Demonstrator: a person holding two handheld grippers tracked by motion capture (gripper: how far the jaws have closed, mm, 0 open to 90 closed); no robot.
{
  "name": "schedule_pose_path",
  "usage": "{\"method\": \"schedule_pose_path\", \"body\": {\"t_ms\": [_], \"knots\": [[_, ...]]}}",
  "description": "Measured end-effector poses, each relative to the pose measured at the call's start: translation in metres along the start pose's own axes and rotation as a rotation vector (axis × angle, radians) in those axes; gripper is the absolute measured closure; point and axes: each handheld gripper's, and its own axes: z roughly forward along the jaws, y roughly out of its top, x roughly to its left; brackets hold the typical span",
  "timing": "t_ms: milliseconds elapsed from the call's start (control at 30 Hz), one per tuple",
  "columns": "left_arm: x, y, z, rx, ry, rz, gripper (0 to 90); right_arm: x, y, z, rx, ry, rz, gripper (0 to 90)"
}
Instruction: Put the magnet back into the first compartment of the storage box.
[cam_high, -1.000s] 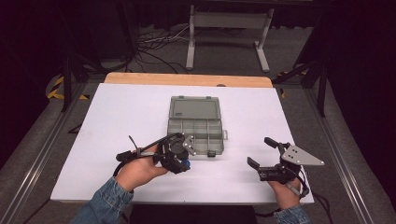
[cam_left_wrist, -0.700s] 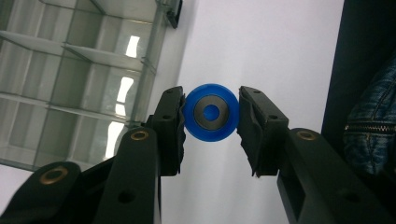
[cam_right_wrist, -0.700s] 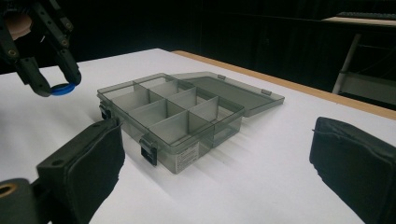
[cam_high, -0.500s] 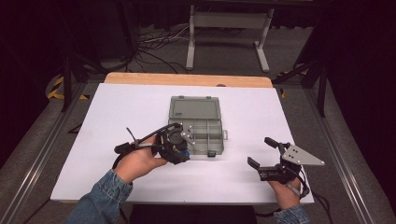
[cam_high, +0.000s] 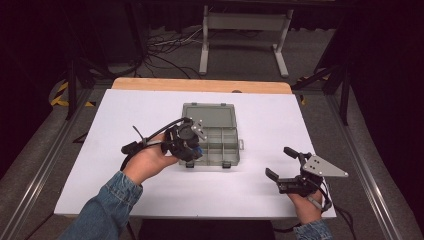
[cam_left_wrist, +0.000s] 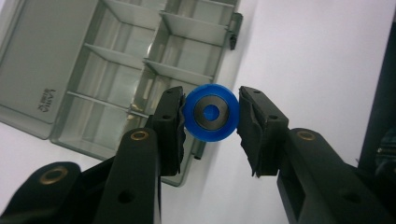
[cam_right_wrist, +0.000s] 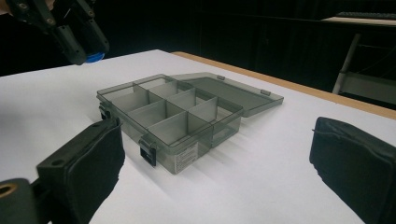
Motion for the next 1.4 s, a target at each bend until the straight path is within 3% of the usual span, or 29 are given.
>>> {"method": "schedule_pose_path", "body": {"t_ms": [100, 567, 800, 933, 1400], "knots": [[0.008, 0.001, -0.001, 0.001, 0.012, -0.006, 62.3, 0.000, 0.000, 0.000, 0.000, 0.000, 0.001, 4.0], [0.049, 0.003, 0.005, -0.028, 0.066, -0.135, 62.3, -0.001, 0.000, 0.000, 0.001, 0.002, 0.001, 4.0], [0.062, 0.002, 0.009, -0.022, 0.082, -0.163, 62.2, -0.002, 0.000, 0.000, 0.001, 0.001, -0.001, 4.0], [0.072, -0.002, 0.015, -0.021, 0.094, -0.207, 62.2, -0.002, 0.000, 0.000, 0.002, 0.000, -0.001, 4.0], [0.087, -0.010, 0.030, -0.021, 0.110, -0.261, 62.1, -0.001, 0.000, 0.001, 0.003, 0.008, -0.002, 4.0]]}}
